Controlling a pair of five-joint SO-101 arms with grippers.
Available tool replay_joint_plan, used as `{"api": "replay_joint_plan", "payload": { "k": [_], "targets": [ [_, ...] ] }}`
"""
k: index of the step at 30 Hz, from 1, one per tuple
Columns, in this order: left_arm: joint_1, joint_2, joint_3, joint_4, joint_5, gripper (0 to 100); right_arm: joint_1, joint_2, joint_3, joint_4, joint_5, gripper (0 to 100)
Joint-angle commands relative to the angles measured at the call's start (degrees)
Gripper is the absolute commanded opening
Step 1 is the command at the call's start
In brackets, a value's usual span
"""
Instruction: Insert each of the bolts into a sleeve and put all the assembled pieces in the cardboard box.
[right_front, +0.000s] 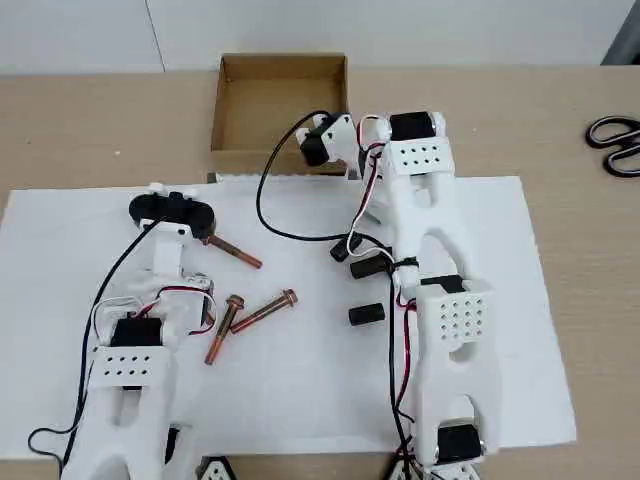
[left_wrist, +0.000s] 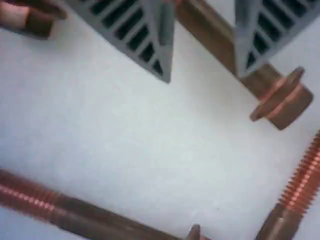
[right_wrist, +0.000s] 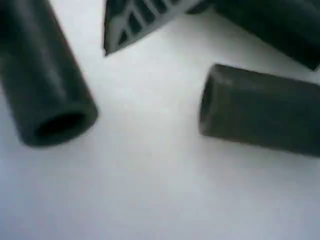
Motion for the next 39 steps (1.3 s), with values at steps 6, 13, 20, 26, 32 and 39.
{"api": "replay_joint_plan", "payload": {
  "k": [6,13,20,26,32,39],
  "targets": [
    [0.18,0.09,-0.22,-1.23,0.35,9,1.54,3.56,-2.55,-1.54,2.29,18.6],
    [0.18,0.09,-0.22,-1.23,0.44,9,1.10,5.23,-2.55,-5.85,2.37,10.3],
    [0.18,0.09,-0.22,-1.32,0.44,9,1.10,6.46,-2.55,-4.44,3.25,7.2],
    [0.26,0.00,0.48,-2.64,0.53,9,0.04,6.11,-2.55,-0.04,2.29,1.3],
    [0.26,0.00,0.57,-2.73,0.53,8,-0.22,6.11,-2.55,1.10,-8.70,0.6],
    [0.26,0.00,0.57,-2.73,0.53,8,-0.31,6.11,-2.55,1.19,-19.60,0.8]
  ]
}}
